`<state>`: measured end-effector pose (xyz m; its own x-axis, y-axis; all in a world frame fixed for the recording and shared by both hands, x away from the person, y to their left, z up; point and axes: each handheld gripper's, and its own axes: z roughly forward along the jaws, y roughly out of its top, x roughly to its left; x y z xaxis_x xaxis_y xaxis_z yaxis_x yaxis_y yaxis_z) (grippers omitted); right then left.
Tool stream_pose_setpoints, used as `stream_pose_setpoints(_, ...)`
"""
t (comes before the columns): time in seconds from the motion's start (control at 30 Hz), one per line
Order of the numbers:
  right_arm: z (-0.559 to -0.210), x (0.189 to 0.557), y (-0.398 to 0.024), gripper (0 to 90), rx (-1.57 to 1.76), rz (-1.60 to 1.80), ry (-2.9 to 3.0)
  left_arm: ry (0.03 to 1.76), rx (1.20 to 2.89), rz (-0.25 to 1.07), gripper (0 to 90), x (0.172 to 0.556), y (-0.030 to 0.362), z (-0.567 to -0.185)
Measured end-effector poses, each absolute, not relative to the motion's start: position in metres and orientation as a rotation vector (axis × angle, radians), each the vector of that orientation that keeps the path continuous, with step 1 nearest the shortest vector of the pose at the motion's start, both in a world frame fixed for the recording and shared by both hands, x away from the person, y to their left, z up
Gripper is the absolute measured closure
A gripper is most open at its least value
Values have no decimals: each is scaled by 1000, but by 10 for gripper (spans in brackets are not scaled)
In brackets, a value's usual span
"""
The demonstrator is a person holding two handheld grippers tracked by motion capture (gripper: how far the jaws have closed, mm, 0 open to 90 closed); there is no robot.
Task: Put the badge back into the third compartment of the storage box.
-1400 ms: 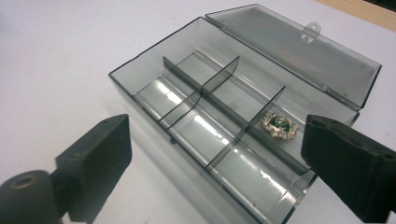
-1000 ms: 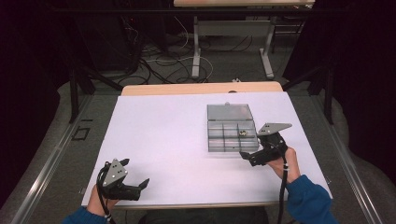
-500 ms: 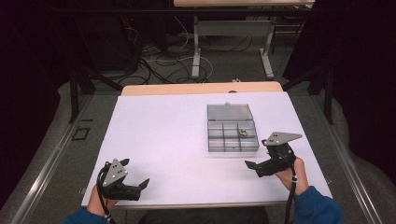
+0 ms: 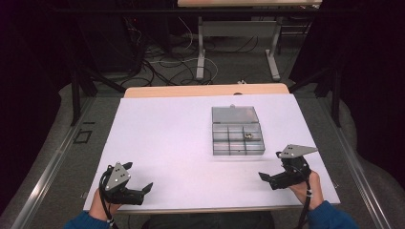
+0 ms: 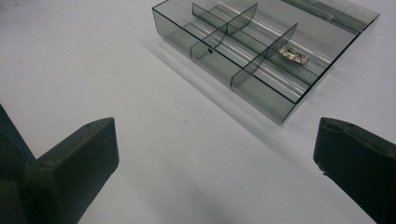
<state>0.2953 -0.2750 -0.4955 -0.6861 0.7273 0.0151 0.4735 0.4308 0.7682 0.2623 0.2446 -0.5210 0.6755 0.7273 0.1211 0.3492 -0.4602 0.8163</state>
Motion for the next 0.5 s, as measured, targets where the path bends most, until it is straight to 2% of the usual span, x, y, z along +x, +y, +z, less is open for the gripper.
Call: stream_pose_setpoints(0.5, -513, 281, -284, 0, 1043, 1087, 2360, 826, 2075, 590, 5, 262, 244, -521)
